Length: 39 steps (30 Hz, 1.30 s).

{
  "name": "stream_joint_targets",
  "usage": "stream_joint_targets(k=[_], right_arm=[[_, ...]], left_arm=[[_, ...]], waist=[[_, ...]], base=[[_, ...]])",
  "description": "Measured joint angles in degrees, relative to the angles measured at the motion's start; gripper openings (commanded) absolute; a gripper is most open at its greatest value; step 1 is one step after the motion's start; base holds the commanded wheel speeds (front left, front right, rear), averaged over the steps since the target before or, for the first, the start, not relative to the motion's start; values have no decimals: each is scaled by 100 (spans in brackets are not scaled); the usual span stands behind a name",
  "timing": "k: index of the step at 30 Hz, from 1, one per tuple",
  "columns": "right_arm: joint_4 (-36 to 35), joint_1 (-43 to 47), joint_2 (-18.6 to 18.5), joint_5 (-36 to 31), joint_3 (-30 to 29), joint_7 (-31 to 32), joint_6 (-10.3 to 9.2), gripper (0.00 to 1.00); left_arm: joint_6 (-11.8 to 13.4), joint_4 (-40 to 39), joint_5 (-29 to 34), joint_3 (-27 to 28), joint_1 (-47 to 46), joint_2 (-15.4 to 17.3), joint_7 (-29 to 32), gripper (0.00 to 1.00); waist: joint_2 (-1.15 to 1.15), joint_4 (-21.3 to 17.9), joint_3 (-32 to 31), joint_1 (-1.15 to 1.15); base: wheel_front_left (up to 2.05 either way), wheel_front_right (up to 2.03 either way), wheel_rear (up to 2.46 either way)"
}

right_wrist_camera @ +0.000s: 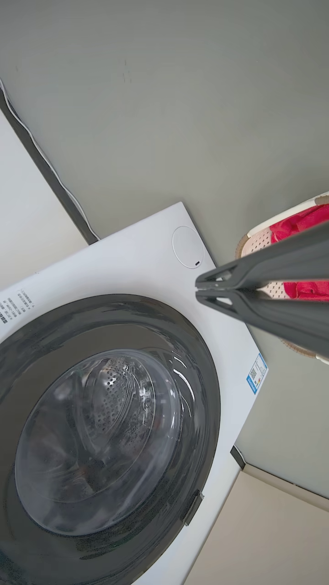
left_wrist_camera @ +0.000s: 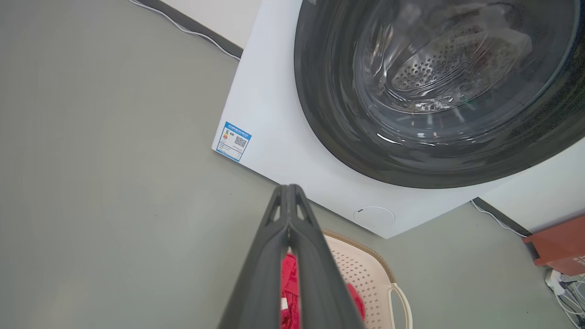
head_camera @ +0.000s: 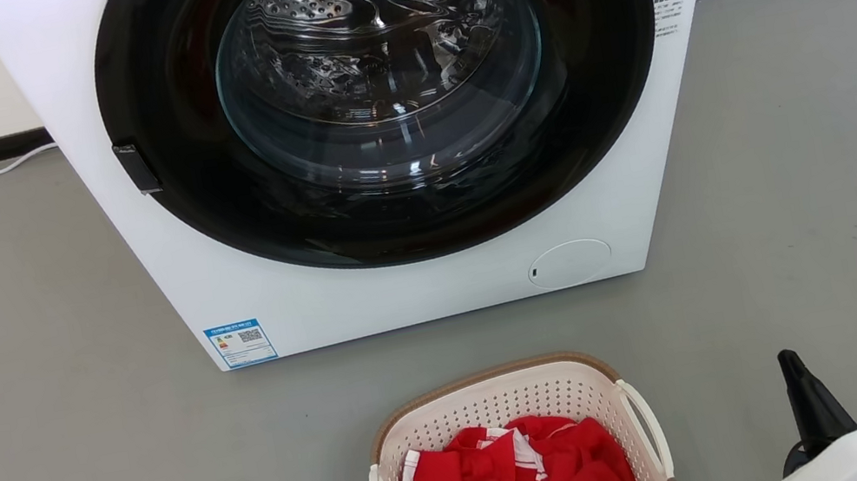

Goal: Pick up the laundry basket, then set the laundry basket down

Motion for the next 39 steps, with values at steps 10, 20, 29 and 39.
stream_joint_targets(k=[10,20,29,39], right_arm=[[-37,0,7,622,-112,163,0,0],[-87,0,18,1230,-235,328,-1,0],[-137,-1,34,1850,-375,441,-1,0],[-198,-1,54,2471,-504,615,-1,0]], left_arm=[[-119,18,-647,151,-46,20,133,0],[-266,46,-1293,303,-102,24,286,0],[-412,68,-1912,457,-164,33,435,0],[-561,87,-2509,620,-189,52,611,0]], waist=[[0,21,-21,0],[0,42,-42,0],[0,64,-63,0],[0,85,-84,-1]], base=[[0,0,0],[0,0,0],[0,0,0],[0,0,0]])
